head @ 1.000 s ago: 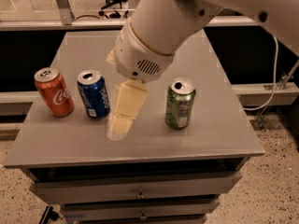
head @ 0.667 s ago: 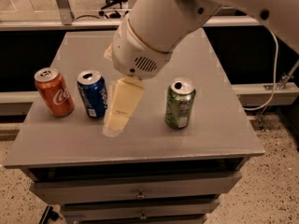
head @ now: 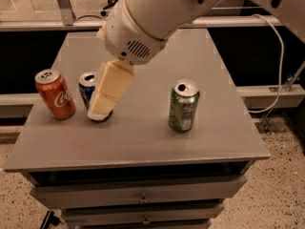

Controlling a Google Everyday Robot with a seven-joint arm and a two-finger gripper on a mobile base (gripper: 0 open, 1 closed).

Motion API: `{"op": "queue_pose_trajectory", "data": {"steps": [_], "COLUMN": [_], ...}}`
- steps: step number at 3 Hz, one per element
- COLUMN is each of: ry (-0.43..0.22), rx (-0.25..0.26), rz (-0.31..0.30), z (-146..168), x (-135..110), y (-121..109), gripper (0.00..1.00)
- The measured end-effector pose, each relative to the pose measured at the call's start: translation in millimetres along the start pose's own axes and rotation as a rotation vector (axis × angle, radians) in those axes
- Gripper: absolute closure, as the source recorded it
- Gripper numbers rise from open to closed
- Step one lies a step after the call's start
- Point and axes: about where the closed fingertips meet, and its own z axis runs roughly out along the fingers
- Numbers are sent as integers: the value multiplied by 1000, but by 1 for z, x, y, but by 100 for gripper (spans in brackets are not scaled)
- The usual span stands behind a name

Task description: Knock pepsi can over

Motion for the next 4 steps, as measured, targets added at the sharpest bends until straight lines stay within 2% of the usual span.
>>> {"op": "queue_pose_trajectory", "data": {"steps": [1, 3, 4], "ry": [-51, -123, -136], "rx": [29, 42, 37], "rz": [-2, 6, 19], "z": [4, 39, 62], "x": [-15, -33, -35], "y": [-24, -80, -92], "gripper": [0, 0, 0]}}
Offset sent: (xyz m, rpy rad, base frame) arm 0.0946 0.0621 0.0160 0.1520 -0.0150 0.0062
